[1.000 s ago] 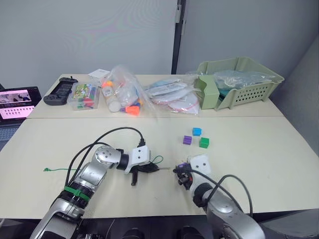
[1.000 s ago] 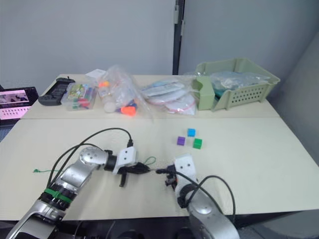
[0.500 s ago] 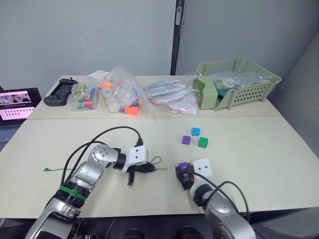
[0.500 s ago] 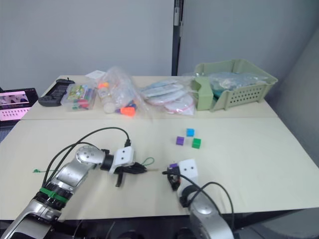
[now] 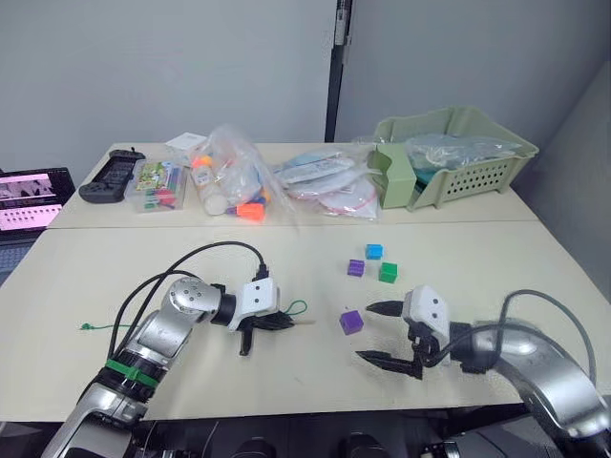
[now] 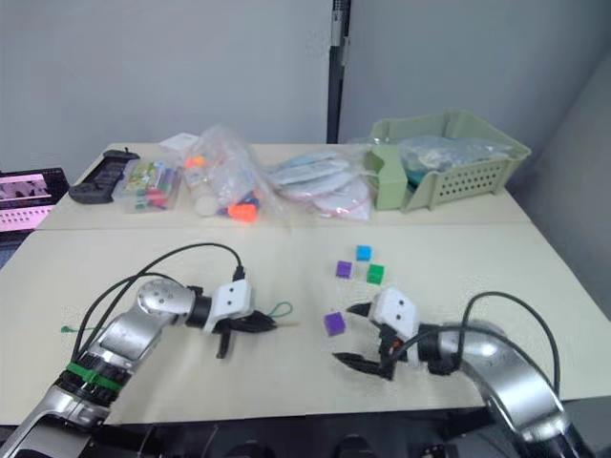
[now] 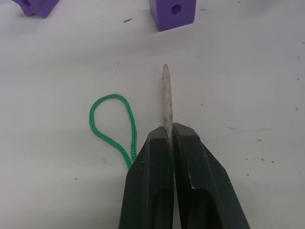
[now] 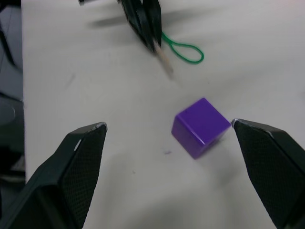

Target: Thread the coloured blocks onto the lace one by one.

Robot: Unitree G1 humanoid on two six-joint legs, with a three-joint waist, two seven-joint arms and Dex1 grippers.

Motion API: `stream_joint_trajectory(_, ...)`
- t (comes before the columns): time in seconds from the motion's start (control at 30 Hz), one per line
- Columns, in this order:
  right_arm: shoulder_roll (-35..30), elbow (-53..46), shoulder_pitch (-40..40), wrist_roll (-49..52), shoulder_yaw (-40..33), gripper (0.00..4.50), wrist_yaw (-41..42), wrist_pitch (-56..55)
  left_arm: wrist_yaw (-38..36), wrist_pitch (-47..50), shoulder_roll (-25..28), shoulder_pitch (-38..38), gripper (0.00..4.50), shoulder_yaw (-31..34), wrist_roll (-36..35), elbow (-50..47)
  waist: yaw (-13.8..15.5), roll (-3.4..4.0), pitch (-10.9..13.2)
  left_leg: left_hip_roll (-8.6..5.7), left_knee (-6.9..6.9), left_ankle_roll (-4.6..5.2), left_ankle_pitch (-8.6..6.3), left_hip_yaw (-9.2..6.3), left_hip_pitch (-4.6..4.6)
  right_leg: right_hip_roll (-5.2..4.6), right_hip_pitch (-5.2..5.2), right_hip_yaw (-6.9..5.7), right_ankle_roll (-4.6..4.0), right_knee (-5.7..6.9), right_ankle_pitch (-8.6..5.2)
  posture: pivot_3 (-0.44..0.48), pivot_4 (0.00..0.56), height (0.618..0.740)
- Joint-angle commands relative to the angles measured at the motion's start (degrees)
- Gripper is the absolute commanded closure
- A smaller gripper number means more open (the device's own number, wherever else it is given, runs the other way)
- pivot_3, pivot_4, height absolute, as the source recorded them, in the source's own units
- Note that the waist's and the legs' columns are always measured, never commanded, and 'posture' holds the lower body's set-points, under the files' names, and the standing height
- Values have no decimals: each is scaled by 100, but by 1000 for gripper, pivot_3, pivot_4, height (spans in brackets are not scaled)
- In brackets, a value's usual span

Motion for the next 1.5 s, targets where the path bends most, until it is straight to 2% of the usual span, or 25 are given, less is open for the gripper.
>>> stream_joint_trajectory(0.03, 91, 764, -514, -366, 308, 34, 539, -747, -15, 118, 106, 79, 4500, 150, -149, -352, 9, -1, 0, 0, 0, 0, 0, -1, 0, 0, -2, 0, 0, 4, 0, 0, 150, 740)
stream_joint_trajectory(0.2, 446, 1959, -1316, -648, 584, 34, 928, -1029, 16, 245, 219, 264, 4500, 186, -192, -634, 18, 1, 2, 2, -1, 0, -1, -6, -2, -6, -6, -1, -2, 18, 2, 0, 150, 740)
stream_joint_trajectory(0.47, 754, 2732, -1828, -784, 644, 34, 1415, -1304, 23, 279, 317, 287, 4500, 175, -186, -717, 102, 4, 5, 2, -1, -1, -1, -11, -3, -13, -8, -3, -4, 25, 3, 0, 150, 740)
stream_joint_trajectory(0.57, 807, 2844, -1866, -832, 641, 878, 1479, -1383, 32, 322, 354, 319, 4500, 178, -191, -819, 126, 5, 5, 2, -1, -1, -1, -11, -3, -13, -9, -3, -4, 26, 3, 0, 150, 740)
stream_joint_trajectory(0.8, 829, 2601, -1590, -807, 601, 3250, 1454, -1328, 98, 518, 354, 276, 4500, 143, -189, -1064, 141, 5, 5, 1, -1, -1, -1, -12, -1, -14, -11, -3, -5, 38, 4, 0, 150, 740)
stream_joint_trajectory(0.83, 849, 2475, -1500, -777, 575, 3348, 1385, -1252, 126, 664, 312, 229, 4500, 112, -205, -1176, 141, 5, 5, 1, -1, -1, -1, -11, -1, -14, -11, -3, -5, 40, 4, 0, 150, 740)
stream_joint_trajectory(1.03, 897, 1587, -917, -603, 461, 3347, 1021, -710, 205, 1162, 152, -99, 4500, -310, 53, -1552, 156, 5, 5, -2, 0, -1, -1, -14, 0, -13, -10, -3, -5, 45, 3, 0, 150, 740)
stream_joint_trajectory(1.2, 878, 1275, -648, -673, 490, 3347, 781, -482, 187, 1263, 124, -237, 4500, -749, 350, -1507, 146, 5, 5, -17, 0, -1, -1, -13, 5, -12, -8, -2, -5, 45, 3, 0, 150, 740)
stream_joint_trajectory(1.5, 770, 1078, -567, -701, 516, 3347, 687, -300, 348, 1545, -60, -292, 4500, -842, 411, -1609, 150, 4, 5, -18, 1, -1, -1, -14, 6, -11, -5, -2, -4, 44, 3, 0, 150, 740)
